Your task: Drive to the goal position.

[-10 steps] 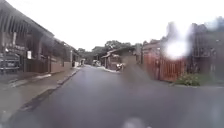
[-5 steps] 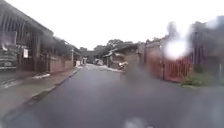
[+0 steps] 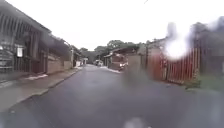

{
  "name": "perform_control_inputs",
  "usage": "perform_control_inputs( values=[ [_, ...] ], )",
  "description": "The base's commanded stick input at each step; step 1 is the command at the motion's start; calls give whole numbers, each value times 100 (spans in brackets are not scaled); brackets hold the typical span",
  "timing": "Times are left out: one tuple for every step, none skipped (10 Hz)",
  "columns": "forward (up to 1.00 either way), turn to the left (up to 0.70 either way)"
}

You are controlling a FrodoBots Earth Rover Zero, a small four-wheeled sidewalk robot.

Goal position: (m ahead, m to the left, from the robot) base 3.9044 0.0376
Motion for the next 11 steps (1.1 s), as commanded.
perform_control_inputs(
  values=[
    [70,0],
    [70,0],
    [70,0],
    [70,0],
    [70,0],
    [70,0],
    [70,0],
    [70,0],
    [70,0],
    [70,0],
    [70,0]
  ],
)
